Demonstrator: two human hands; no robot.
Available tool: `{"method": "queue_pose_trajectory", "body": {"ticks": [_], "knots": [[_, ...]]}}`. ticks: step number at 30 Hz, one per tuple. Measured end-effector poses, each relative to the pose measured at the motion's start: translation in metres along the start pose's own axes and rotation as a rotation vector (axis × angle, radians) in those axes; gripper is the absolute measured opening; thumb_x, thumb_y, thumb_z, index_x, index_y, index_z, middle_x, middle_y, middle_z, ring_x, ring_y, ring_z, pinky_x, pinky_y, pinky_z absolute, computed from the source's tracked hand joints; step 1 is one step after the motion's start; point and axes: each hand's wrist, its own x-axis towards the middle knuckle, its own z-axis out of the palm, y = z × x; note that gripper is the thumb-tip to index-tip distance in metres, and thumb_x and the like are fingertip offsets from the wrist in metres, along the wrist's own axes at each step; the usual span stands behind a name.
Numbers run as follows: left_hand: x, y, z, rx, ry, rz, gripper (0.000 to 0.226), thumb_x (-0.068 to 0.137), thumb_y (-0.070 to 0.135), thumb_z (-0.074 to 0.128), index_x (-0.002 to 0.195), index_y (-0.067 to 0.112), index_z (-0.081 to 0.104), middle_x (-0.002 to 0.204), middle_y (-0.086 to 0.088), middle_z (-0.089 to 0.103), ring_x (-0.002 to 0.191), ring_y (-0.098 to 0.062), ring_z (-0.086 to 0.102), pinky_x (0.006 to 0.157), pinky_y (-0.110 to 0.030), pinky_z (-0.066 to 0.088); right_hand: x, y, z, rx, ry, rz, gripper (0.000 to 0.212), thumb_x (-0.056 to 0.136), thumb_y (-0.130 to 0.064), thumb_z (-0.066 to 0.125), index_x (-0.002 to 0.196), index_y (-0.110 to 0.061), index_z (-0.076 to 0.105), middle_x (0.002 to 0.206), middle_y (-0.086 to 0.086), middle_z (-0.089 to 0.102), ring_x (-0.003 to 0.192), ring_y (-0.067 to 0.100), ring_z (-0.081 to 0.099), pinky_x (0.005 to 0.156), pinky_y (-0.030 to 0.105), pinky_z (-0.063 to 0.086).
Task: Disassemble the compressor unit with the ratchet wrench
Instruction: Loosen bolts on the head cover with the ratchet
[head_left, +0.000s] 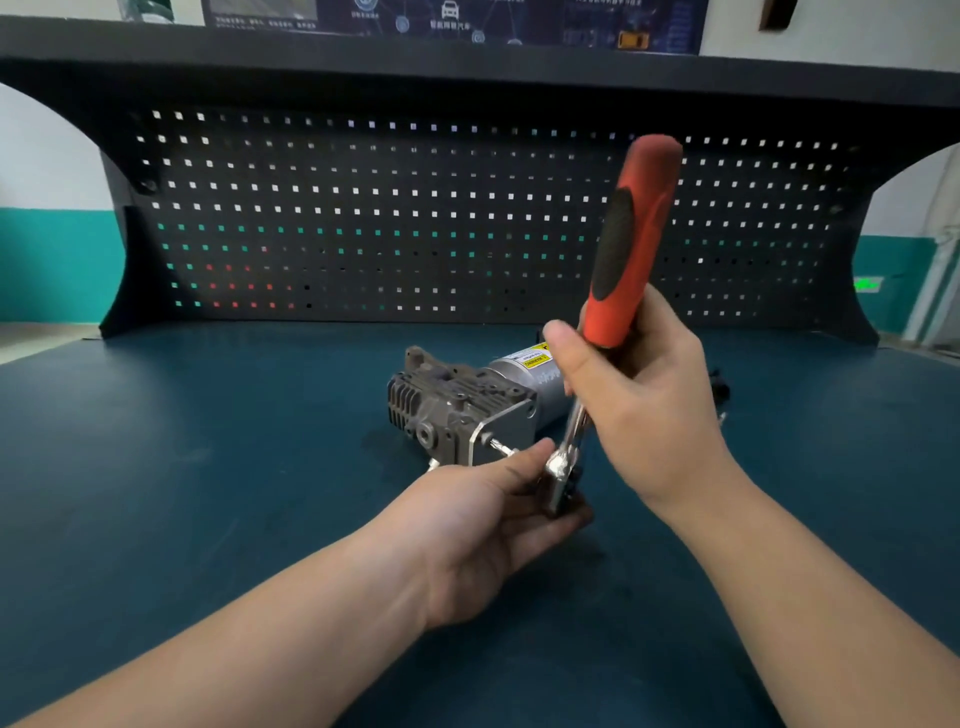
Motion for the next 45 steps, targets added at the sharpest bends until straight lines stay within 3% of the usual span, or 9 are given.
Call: {"method": "queue_pose_trajectory", "body": {"ticks": [4, 9, 16, 19, 23, 29, 39, 42, 45], "knots": [[0.001, 0.001, 0.0, 0.034, -0.004, -0.01, 0.017, 0.083, 0.008, 0.065, 0.075, -0.007, 0.069, 0.078, -0.02, 0.071, 0.07, -0.031, 0.069, 0.055, -0.032, 0.059, 0.011, 0.018, -0.01, -0.109, 0.194, 0.422, 0.018, 0.087, -0.023, 0.06, 0.073, -0.019, 0.049, 0.065, 0.008, 0.051, 0.043, 0.013, 0.041, 0.046, 0.024, 0.034], [0.002, 0.002, -0.001, 0.031, 0.014, -0.029, 0.015, 0.083, 0.004, 0.064, 0.088, -0.009, 0.064, 0.085, -0.024, 0.069, 0.07, -0.033, 0.069, 0.053, -0.033, 0.058, 0.008, 0.034, -0.018, 0.152, 0.168, 1.124, 0.021, 0.093, -0.02, 0.053, 0.073, -0.014, 0.048, 0.059, 0.003, 0.052, 0.025, 0.007, 0.036, 0.031, 0.013, 0.025], [0.002, 0.0, 0.001, 0.047, 0.018, 0.001, 0.02, 0.077, 0.012, 0.07, 0.082, -0.007, 0.068, 0.075, -0.02, 0.068, 0.074, -0.035, 0.069, 0.055, -0.033, 0.058, 0.008, 0.012, -0.006, 0.112, 0.084, 0.261, 0.017, 0.087, -0.026, 0.063, 0.074, -0.024, 0.051, 0.063, 0.004, 0.048, 0.044, 0.007, 0.041, 0.044, 0.016, 0.033], [0.001, -0.001, 0.0, 0.034, 0.02, 0.004, 0.026, 0.069, 0.013, 0.072, 0.084, -0.008, 0.069, 0.074, -0.018, 0.067, 0.078, -0.034, 0.066, 0.055, -0.032, 0.058, 0.001, 0.006, -0.002, 0.168, -0.007, 0.149, 0.017, 0.083, -0.027, 0.064, 0.071, -0.031, 0.053, 0.063, -0.003, 0.044, 0.058, 0.01, 0.042, 0.054, 0.016, 0.036], [0.003, -0.001, 0.0, 0.021, 0.022, -0.004, 0.018, 0.08, 0.009, 0.068, 0.082, -0.009, 0.067, 0.074, -0.021, 0.067, 0.072, -0.035, 0.069, 0.056, -0.035, 0.059, 0.006, 0.012, -0.003, 0.037, 0.143, 0.294, 0.019, 0.085, -0.025, 0.062, 0.073, -0.017, 0.049, 0.06, 0.004, 0.046, 0.047, 0.012, 0.04, 0.046, 0.021, 0.034], [0.004, 0.0, 0.001, 0.034, 0.016, -0.019, 0.016, 0.083, 0.007, 0.064, 0.087, -0.008, 0.063, 0.081, -0.023, 0.07, 0.066, -0.034, 0.07, 0.057, -0.037, 0.059, 0.008, 0.034, -0.017, 0.179, 0.162, 1.203, 0.023, 0.093, -0.022, 0.048, 0.071, -0.015, 0.046, 0.059, 0.002, 0.05, 0.026, 0.008, 0.035, 0.032, 0.014, 0.026], [0.002, 0.0, -0.001, 0.068, 0.004, -0.018, 0.021, 0.067, 0.015, 0.073, 0.07, -0.006, 0.073, 0.075, -0.018, 0.068, 0.069, -0.032, 0.07, 0.054, -0.031, 0.058, 0.004, 0.003, -0.006, 0.022, 0.026, 0.164, 0.024, 0.084, -0.029, 0.063, 0.075, -0.01, 0.051, 0.063, 0.014, 0.048, 0.045, 0.007, 0.04, 0.047, 0.016, 0.035], [0.003, 0.001, -0.002, 0.056, 0.011, -0.043, 0.018, 0.077, 0.01, 0.069, 0.074, -0.008, 0.072, 0.078, -0.021, 0.069, 0.07, -0.034, 0.07, 0.053, -0.031, 0.058, 0.006, 0.007, -0.005, 0.079, 0.06, 0.302, 0.024, 0.085, -0.021, 0.065, 0.069, -0.01, 0.051, 0.056, 0.004, 0.047, 0.039, 0.005, 0.038, 0.039, 0.014, 0.032], [0.004, 0.0, -0.002, 0.063, 0.006, -0.067, 0.017, 0.082, 0.008, 0.065, 0.088, -0.008, 0.068, 0.083, -0.022, 0.071, 0.068, -0.033, 0.07, 0.054, -0.033, 0.059, 0.012, 0.027, -0.014, 0.056, 0.217, 0.792, 0.023, 0.086, -0.016, 0.06, 0.065, -0.013, 0.049, 0.054, 0.004, 0.047, 0.027, 0.007, 0.033, 0.032, 0.014, 0.024]]}}
